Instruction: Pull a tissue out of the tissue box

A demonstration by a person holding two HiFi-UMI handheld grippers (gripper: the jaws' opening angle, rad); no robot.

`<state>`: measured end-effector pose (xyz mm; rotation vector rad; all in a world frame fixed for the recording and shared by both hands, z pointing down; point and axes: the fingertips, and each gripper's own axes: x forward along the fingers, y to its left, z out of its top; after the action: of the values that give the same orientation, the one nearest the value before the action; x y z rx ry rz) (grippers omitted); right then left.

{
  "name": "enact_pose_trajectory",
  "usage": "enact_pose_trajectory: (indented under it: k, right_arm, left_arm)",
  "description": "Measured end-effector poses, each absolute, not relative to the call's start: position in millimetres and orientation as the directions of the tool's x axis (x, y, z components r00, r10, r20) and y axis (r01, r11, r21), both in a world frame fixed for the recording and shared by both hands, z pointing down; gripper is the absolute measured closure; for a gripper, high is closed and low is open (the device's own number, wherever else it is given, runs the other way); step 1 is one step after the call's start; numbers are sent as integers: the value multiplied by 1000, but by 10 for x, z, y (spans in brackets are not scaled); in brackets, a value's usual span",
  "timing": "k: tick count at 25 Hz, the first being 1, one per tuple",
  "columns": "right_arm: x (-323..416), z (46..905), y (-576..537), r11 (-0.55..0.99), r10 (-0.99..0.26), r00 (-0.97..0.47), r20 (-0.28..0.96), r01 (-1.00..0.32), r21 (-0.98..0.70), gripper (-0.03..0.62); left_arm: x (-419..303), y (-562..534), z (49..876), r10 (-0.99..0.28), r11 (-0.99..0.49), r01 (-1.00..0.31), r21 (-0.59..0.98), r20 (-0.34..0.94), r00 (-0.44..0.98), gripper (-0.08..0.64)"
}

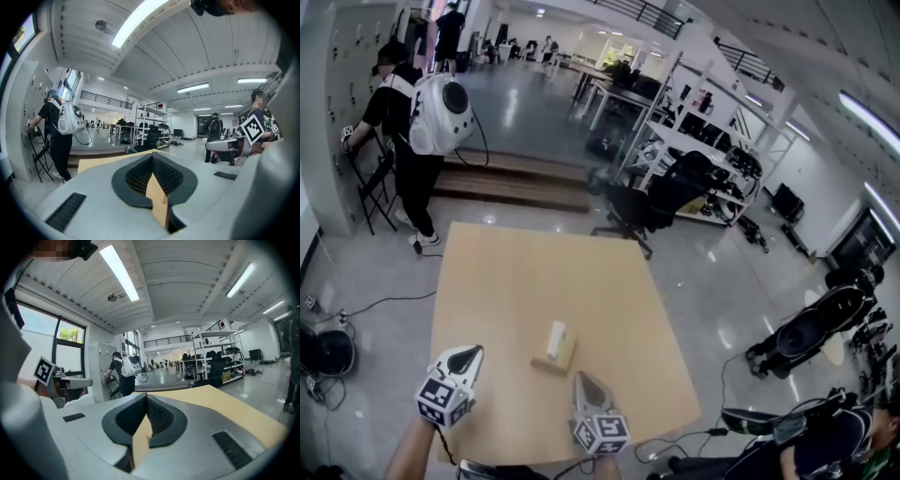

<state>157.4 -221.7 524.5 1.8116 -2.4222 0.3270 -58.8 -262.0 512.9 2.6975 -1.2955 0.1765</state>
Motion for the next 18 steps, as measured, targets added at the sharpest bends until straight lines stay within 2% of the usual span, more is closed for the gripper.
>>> enact_pose_trajectory:
  k: [12, 18]
  right_arm:
    - [1640, 5432, -2603, 276, -922, -312, 229, -945, -176, 581]
    - [1621, 5587, -2783, 286, -908, -316, 274, -947, -146, 580]
  left_arm:
    - [-547, -2999, 5398, -776, -594, -799, 97, 192, 601, 552]
    - [-457, -3132, 5458, -757, -601, -792, 103, 245, 606, 552]
